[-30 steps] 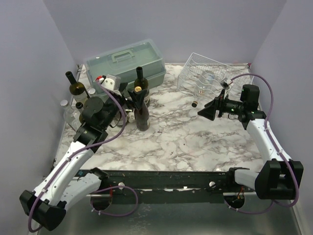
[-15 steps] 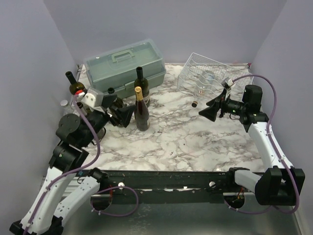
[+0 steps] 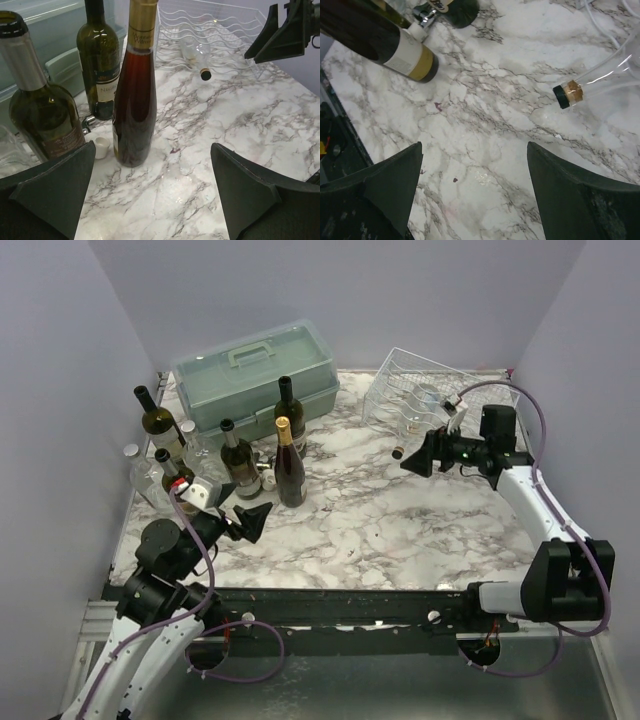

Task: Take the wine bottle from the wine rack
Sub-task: Pick up the wine bottle from the wine rack.

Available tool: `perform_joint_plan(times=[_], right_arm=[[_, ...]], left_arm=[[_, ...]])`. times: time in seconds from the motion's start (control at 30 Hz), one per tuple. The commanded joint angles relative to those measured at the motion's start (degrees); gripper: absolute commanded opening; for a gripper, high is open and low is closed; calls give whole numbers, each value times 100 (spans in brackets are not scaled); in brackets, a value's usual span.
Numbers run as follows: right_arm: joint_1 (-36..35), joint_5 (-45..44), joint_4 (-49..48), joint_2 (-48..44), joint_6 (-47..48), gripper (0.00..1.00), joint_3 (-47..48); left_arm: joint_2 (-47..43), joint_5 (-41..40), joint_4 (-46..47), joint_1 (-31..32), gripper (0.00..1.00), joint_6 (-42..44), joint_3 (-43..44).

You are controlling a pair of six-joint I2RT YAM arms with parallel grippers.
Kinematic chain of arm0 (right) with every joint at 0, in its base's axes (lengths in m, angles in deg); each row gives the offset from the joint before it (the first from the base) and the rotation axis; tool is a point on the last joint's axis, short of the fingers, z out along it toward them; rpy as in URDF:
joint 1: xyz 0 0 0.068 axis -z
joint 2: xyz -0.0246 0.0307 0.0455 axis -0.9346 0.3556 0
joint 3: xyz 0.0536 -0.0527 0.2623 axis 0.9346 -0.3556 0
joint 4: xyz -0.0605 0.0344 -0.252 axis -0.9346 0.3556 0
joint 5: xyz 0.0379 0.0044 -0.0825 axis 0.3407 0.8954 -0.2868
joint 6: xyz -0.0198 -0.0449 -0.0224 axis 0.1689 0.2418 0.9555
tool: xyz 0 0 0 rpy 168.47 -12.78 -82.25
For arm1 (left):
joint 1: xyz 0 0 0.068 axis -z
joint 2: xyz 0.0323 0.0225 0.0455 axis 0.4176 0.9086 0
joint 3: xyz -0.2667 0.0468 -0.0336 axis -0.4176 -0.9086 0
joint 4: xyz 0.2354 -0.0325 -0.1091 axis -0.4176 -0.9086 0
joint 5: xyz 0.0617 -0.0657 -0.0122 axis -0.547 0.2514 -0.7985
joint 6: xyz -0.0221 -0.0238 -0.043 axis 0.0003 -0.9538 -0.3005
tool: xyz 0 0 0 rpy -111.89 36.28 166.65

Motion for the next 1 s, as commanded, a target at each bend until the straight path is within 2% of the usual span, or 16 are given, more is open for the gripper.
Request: perform_joint_plan(times=[0.0,0.07,0.17,0.33,0.67,0.97], right_arm=[[-425,-1337,-57,155,-192,88,266],[-597,-1751,-386,139,-338,88,165],[-901,-2558,-846,171,-1055,89,33],[-1483,-5062,-1263,462,-2401,91,-28],[-1502,-5688,-2245,1233,-3812,89,-206],[-1501,-5889,-2726,2377,-4142,85,105]], left_arm=[[-418,-292,69,-26,99,329,-304],[-551,-362,130,-26,99,375,-428],[-619,-451,153,-26,99,415,-480],[-554,-552,146,-27,99,511,-486],[-500,-808,85,-35,99,586,-489],[-449,-865,44,-53,99,654,-483]])
